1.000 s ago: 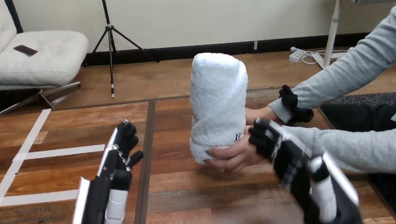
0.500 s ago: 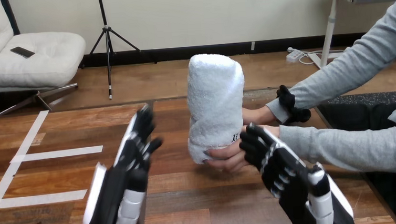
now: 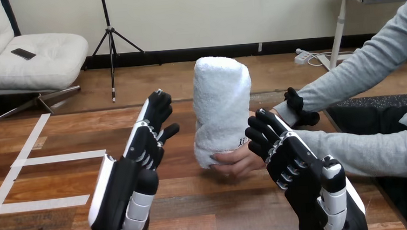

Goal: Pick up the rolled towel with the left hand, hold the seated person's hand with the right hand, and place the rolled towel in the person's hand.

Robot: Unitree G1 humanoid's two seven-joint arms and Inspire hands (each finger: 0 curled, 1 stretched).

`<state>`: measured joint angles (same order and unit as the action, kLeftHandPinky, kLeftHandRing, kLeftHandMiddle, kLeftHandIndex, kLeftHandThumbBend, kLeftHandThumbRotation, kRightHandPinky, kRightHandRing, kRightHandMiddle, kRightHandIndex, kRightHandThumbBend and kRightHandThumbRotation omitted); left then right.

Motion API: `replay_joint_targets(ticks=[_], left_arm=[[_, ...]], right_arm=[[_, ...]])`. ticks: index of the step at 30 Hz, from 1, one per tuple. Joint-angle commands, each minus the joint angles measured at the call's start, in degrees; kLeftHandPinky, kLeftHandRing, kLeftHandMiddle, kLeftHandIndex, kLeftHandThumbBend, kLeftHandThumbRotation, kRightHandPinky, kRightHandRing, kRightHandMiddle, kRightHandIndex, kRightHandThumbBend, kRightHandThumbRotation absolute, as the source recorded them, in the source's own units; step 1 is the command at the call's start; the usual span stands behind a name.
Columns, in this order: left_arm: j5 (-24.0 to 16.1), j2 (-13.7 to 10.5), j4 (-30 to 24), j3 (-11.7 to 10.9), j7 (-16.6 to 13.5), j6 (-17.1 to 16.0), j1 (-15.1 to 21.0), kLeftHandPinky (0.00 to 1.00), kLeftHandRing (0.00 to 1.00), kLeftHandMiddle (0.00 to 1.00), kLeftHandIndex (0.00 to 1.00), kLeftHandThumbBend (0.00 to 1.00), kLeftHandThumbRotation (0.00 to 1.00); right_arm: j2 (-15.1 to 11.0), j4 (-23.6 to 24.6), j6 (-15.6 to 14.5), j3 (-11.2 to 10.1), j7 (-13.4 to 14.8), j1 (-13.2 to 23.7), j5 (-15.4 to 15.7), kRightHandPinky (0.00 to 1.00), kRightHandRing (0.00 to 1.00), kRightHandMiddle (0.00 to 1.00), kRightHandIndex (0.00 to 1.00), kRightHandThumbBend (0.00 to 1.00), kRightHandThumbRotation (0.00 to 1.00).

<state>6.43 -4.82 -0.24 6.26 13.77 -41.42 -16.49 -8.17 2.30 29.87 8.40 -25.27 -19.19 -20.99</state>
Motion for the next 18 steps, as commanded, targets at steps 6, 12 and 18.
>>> replay_joint_targets(ticks=[6,12,18], left_arm=[[-0.3,1.2,0.0,-0.5,-0.8,-2.0,1.8,0.85,0.94,0.94,0.94,0.84,1.0],[-0.7,1.2,0.7,-0.5,-1.1,-2.3,2.3,0.84,0.93,0.93,0.92,0.83,1.0],[-1.1,1.4,0.9,-0.4,-1.4,-2.0,2.7,0.83,0.92,0.92,0.91,0.83,1.0]], right_arm=[[2.0,0.6,0.2,-1.7,0.0,3.4,-0.4,0.93,0.94,0.94,0.93,0.88,1.0],[2.2,0.2,-0.1,-1.8,-0.6,3.7,-0.4,0.93,0.95,0.94,0.93,0.88,1.0],[2.3,0.0,-0.2,-1.9,-0.7,4.0,0.0,0.94,0.95,0.95,0.93,0.88,1.0]])
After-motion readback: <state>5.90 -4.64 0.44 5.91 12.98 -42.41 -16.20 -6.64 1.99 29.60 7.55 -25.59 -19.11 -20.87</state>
